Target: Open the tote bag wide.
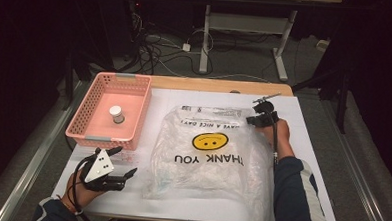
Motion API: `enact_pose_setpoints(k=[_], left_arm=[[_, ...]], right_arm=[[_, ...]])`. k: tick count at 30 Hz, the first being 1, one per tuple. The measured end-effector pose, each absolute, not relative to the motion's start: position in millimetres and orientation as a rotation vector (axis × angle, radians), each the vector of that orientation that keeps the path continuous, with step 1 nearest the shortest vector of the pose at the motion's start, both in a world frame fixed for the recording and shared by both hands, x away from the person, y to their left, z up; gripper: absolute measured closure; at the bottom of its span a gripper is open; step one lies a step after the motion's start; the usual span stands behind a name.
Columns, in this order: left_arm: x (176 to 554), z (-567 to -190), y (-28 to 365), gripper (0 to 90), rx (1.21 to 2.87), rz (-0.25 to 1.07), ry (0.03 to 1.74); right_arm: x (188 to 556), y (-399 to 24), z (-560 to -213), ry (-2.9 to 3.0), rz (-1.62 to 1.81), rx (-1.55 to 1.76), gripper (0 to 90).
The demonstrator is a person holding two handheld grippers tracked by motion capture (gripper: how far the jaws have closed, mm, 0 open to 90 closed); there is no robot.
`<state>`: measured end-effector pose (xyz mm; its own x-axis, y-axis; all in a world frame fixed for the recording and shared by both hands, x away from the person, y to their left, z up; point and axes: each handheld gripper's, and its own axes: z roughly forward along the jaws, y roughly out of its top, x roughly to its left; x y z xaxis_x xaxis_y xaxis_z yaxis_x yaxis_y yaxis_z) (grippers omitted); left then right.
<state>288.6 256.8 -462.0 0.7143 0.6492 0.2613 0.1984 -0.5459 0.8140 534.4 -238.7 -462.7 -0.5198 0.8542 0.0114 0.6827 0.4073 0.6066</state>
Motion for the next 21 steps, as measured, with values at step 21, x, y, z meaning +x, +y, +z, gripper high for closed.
enact_pose_setpoints(k=[21], left_arm=[[287.9,-457.2,260.8,19.0,2.046,0.671,0.611]], right_arm=[[538.8,-277.7,-464.8,1.841,0.96,1.769,89.9]])
